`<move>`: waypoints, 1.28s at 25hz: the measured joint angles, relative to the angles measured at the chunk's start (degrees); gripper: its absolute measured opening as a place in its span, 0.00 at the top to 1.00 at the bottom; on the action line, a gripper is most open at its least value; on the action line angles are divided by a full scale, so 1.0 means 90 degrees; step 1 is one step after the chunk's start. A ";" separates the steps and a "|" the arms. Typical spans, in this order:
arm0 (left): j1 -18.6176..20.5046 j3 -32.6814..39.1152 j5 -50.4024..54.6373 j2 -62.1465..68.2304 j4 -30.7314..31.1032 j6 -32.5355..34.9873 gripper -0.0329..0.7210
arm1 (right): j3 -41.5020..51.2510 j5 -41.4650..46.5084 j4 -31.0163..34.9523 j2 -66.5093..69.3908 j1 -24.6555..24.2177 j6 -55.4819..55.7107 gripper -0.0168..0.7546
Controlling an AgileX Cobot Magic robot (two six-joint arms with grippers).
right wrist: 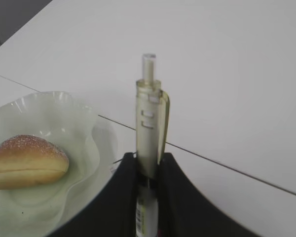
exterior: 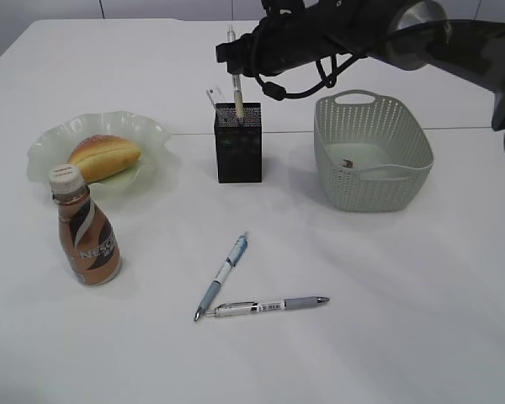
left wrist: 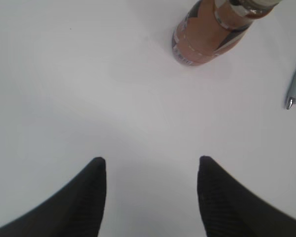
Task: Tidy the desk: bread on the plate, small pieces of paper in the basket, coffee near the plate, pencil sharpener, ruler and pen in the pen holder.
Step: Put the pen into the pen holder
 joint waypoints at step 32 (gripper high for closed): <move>0.0000 0.0000 -0.0011 0.0000 0.0000 0.0000 0.38 | 0.0000 0.2361 -0.1812 -0.0381 0.0012 0.1742 0.60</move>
